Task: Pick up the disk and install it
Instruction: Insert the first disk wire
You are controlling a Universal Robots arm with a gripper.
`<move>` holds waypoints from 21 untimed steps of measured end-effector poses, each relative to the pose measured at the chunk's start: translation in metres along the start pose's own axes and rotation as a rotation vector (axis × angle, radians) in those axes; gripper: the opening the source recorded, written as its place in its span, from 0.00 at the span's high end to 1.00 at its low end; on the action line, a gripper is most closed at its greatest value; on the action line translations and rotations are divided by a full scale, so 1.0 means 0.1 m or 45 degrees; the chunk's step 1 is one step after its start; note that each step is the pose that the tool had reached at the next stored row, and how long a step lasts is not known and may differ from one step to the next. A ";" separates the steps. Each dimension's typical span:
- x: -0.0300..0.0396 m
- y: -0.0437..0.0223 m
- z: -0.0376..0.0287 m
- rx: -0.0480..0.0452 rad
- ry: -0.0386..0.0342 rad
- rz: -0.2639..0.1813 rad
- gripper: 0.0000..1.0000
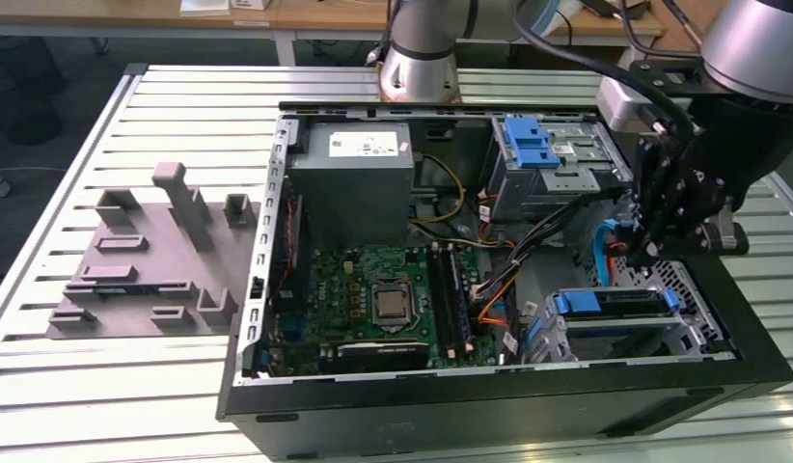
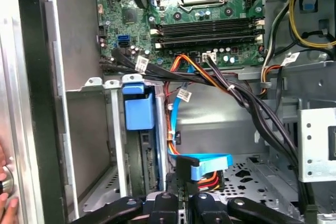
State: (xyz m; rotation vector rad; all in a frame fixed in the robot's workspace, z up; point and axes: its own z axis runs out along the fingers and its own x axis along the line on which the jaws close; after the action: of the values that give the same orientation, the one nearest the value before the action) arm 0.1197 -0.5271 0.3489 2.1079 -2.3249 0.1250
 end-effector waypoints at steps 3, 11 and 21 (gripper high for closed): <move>0.071 -0.007 0.006 0.000 -0.0001 0.000 0.82; 0.135 -0.082 0.039 -0.057 0.0050 -0.003 0.82; 0.172 -0.091 0.137 -0.058 0.0054 -0.003 0.82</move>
State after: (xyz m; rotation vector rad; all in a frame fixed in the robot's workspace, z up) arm 0.1278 -0.5459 0.3367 2.0879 -2.2997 0.0761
